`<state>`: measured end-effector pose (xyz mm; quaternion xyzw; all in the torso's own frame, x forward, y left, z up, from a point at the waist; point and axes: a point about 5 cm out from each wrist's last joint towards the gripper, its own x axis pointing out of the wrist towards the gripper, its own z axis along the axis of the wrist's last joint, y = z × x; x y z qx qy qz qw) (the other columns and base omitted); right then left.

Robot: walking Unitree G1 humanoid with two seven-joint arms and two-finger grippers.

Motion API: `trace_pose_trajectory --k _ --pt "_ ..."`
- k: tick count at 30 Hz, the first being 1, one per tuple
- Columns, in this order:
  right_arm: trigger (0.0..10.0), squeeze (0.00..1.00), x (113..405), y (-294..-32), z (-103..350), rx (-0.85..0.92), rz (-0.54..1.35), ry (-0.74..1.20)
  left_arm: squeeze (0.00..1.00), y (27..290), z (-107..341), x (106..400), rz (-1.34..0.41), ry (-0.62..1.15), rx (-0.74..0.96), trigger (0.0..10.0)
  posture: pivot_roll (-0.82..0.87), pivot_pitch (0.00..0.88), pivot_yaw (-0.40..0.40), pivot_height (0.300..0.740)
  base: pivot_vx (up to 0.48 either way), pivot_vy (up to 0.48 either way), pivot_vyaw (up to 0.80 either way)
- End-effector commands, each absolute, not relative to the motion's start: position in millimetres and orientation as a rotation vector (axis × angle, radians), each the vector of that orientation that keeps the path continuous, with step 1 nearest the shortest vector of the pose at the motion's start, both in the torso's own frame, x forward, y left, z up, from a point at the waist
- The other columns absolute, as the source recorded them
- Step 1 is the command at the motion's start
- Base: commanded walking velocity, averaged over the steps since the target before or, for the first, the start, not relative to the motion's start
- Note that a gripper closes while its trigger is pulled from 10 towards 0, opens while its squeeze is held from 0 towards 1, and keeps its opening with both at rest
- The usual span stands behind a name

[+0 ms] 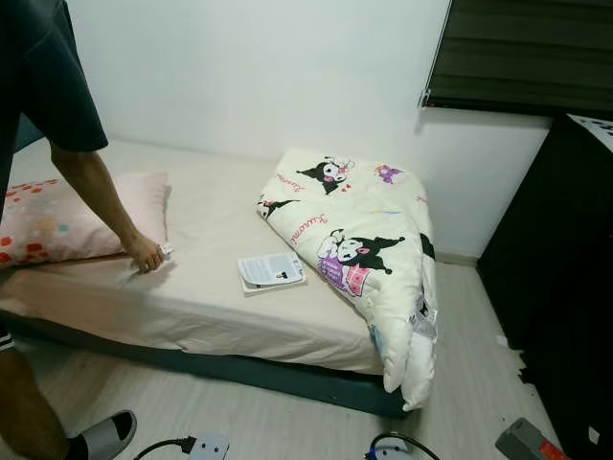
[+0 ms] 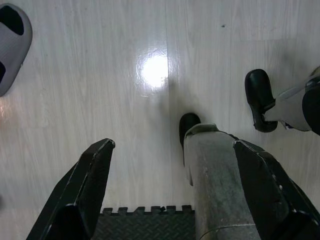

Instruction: Clean up the room

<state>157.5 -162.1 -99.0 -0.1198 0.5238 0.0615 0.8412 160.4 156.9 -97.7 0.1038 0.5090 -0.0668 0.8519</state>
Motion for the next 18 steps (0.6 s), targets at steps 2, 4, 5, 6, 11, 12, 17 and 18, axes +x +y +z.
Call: trace_pose_trajectory --k 2,4,5,6,11,12,17,18 --pt "10.0 0.00 161.4 -159.4 -97.6 -0.251 0.126 1.100 0.00 155.2 -97.3 161.6 -0.155 1.071 0.223 10.0 -0.03 0.000 -0.062 0.740 0.270 0.000 0.00" --pt "10.0 0.00 161.0 -162.4 -97.6 -0.251 0.124 1.101 0.00 155.3 -97.4 161.5 -0.156 1.071 0.224 10.0 -0.03 0.000 -0.062 0.740 0.270 0.000 0.00" --pt "10.0 0.00 161.0 -162.4 -97.6 -0.251 0.124 1.101 0.00 155.3 -97.4 161.5 -0.156 1.071 0.224 10.0 -0.03 0.000 -0.062 0.740 0.270 0.000 0.00" --pt "10.0 0.00 160.6 -164.3 -97.7 -0.257 0.130 1.102 0.00 155.2 -97.4 161.5 -0.157 1.072 0.224 10.0 -0.03 0.000 -0.062 0.740 0.270 0.000 0.00" --pt "10.0 0.00 160.4 -166.3 -97.6 -0.255 0.134 1.102 0.00 154.8 -97.2 161.9 -0.160 1.071 0.224 10.0 -0.03 0.000 -0.065 0.740 0.266 0.000 0.00" --pt "10.0 0.00 160.2 -166.8 -97.6 -0.250 0.130 1.102 0.00 154.8 -97.2 161.9 -0.159 1.071 0.223 10.0 -0.03 0.000 -0.065 0.740 0.000 0.000 0.00" --pt "10.0 0.00 159.7 -168.1 -97.7 -0.248 0.121 1.104 0.00 153.9 -97.5 161.3 -0.156 1.073 0.207 10.0 -0.03 0.000 -0.068 0.740 0.000 0.000 0.00" --pt "10.0 0.00 159.7 -168.1 -97.7 -0.248 0.121 1.104 0.00 153.9 -97.5 161.3 -0.156 1.073 0.207 10.0 -0.03 0.000 -0.068 0.740 0.000 0.000 0.00"
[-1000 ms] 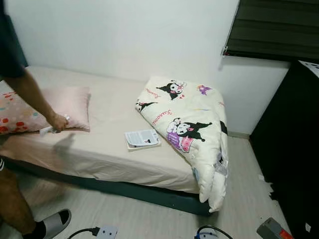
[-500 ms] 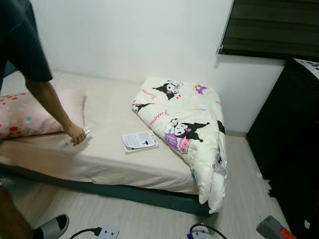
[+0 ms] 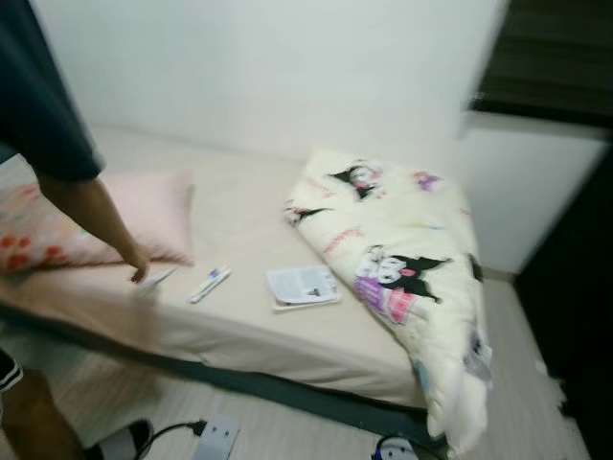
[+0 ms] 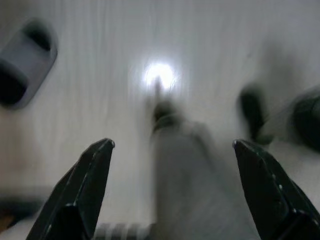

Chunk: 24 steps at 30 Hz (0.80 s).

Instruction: Clean up the room

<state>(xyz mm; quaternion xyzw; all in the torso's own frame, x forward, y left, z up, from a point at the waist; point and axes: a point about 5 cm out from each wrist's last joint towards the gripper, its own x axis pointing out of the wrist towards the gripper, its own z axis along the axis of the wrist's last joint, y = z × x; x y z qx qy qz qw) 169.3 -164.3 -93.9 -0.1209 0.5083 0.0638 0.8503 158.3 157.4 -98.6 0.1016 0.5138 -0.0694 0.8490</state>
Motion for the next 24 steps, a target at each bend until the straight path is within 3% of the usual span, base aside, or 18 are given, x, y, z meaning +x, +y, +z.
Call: trace_pose_trajectory --k 1,10,15,18,24 --pt "10.0 0.00 159.7 -168.3 -97.7 -0.248 0.121 1.105 0.00 153.6 -97.5 161.3 -0.157 1.073 0.206 10.0 -0.03 0.000 -0.068 0.740 0.000 0.000 0.00" --pt "10.0 0.00 159.7 -167.0 -97.8 -0.245 0.153 1.107 0.00 152.9 -97.7 160.8 -0.163 1.075 0.204 10.0 -0.03 0.000 -0.073 0.740 0.000 0.000 0.00" --pt "10.0 0.00 159.0 -165.8 -98.1 -0.242 0.164 1.107 0.00 152.0 -97.8 160.6 -0.176 1.077 0.202 10.0 -0.03 0.000 -0.073 0.740 0.000 0.000 0.79" --pt "10.0 0.00 159.0 -166.5 -98.0 -0.236 0.139 1.102 0.00 151.8 -97.8 160.5 -0.179 1.077 0.202 10.0 -0.03 0.000 -0.073 0.740 0.000 0.000 0.00" --pt "10.0 0.00 159.5 -166.7 -97.8 -0.238 0.136 1.100 0.00 151.8 -97.8 160.7 -0.182 1.077 0.204 10.0 -0.03 0.000 -0.074 0.740 0.274 0.000 0.00"
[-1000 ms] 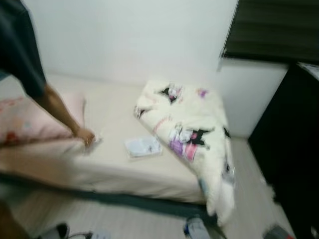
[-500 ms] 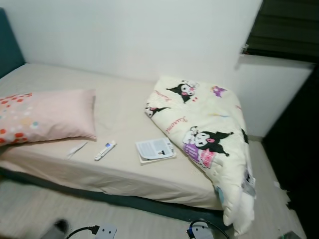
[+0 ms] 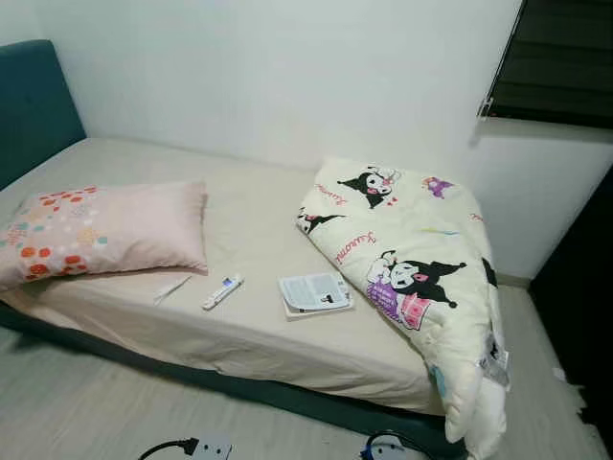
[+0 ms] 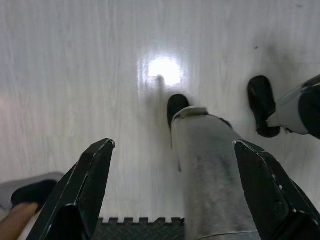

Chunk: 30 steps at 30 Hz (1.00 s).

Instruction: Clean up the room

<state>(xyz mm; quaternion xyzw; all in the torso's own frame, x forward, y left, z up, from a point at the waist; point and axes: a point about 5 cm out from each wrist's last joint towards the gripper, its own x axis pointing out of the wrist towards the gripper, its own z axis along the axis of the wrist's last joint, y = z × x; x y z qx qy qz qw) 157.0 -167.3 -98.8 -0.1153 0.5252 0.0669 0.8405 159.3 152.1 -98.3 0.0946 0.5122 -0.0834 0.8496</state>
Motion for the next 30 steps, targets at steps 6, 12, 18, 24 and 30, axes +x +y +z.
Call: trace_pose_trajectory --k 6,12,18,24,30 --pt "10.0 0.00 159.0 -166.1 -98.0 -0.246 0.158 1.100 0.00 151.9 -98.1 160.0 -0.187 1.080 0.204 10.0 -0.03 0.000 -0.072 0.740 0.308 0.000 0.00" --pt "10.0 0.00 156.3 -164.6 -99.1 -0.247 0.176 1.105 0.00 152.2 -98.4 159.1 -0.191 1.082 0.205 10.0 -0.03 0.000 -0.071 0.740 0.335 0.000 0.53" --pt "10.0 0.00 156.6 -167.0 -98.9 -0.252 0.143 1.102 0.00 152.5 -98.6 158.6 -0.193 1.084 0.207 10.0 -0.03 0.000 -0.070 0.740 0.341 0.000 0.40" --pt "10.0 0.00 156.2 -166.3 -99.1 -0.256 0.150 1.101 0.00 152.8 -98.8 158.1 -0.197 1.085 0.210 10.0 -0.03 0.000 -0.066 0.740 0.341 0.000 0.00" --pt "10.0 0.00 153.2 -161.5 -100.5 -0.256 0.195 1.111 0.00 152.7 -98.7 158.2 -0.203 1.084 0.214 10.0 -0.04 0.000 -0.067 0.740 0.342 0.000 0.75"
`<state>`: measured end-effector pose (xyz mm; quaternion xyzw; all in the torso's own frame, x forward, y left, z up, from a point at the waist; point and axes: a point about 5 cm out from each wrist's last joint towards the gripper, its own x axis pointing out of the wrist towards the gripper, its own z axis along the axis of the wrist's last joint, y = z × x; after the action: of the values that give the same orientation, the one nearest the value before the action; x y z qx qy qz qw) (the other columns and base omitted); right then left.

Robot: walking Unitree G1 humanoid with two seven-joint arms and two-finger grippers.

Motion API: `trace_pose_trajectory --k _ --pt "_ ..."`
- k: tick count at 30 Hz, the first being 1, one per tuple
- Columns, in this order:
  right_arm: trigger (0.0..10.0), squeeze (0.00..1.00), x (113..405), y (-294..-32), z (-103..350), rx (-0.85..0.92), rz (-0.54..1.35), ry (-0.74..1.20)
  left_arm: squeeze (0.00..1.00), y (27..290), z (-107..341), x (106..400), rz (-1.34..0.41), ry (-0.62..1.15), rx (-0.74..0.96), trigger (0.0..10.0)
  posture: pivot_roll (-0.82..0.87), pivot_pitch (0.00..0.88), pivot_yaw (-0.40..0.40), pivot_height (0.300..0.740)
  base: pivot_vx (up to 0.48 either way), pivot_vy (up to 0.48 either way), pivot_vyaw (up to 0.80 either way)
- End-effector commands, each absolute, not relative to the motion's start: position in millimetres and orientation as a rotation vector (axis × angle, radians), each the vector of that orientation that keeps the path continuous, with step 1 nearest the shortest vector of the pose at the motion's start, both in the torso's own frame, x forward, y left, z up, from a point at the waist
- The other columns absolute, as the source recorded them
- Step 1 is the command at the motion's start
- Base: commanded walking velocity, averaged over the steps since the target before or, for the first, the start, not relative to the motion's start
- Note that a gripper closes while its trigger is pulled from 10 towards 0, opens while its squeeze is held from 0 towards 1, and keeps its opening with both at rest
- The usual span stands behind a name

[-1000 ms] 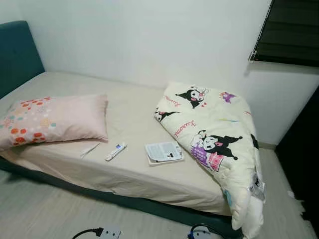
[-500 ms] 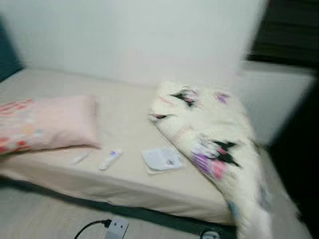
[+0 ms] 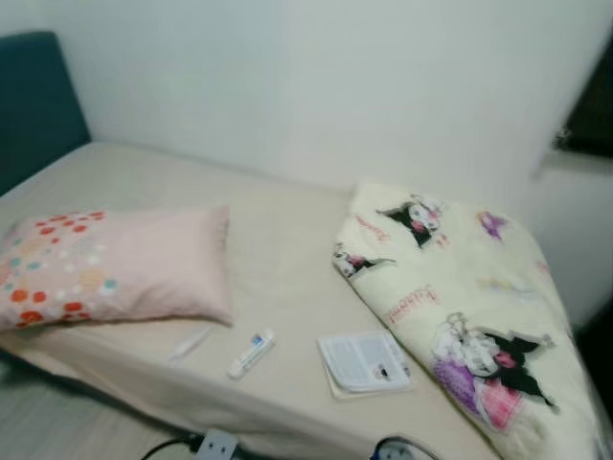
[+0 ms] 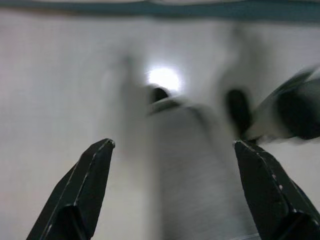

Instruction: Clean up the room

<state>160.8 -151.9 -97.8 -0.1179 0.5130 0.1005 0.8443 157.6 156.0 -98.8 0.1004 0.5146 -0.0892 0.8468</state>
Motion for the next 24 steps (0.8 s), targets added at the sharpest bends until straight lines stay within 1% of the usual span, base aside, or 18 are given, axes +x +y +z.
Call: trace_pose_trajectory --k 1,8,9,24 --pt "10.0 0.00 153.2 -161.5 -100.5 -0.256 0.195 1.111 0.00 152.7 -98.7 158.2 -0.203 1.084 0.214 10.0 -0.04 0.000 -0.067 0.740 0.341 0.000 0.80" --pt "10.0 0.00 153.4 -161.5 -100.4 -0.257 0.197 1.111 0.00 152.5 -98.6 158.5 -0.203 1.085 0.214 10.0 -0.04 0.000 -0.068 0.740 0.337 0.000 0.80" --pt "10.0 0.00 153.4 -161.9 -100.4 -0.257 0.189 1.110 0.00 152.7 -98.8 158.2 -0.196 1.088 0.210 10.0 -0.04 0.000 -0.069 0.740 0.000 0.000 0.80" --pt "10.0 0.00 151.3 -165.0 -101.3 -0.278 0.136 1.135 0.00 153.8 -99.5 156.7 -0.165 1.101 0.190 10.0 -0.04 0.000 -0.068 0.740 0.000 0.000 0.00"
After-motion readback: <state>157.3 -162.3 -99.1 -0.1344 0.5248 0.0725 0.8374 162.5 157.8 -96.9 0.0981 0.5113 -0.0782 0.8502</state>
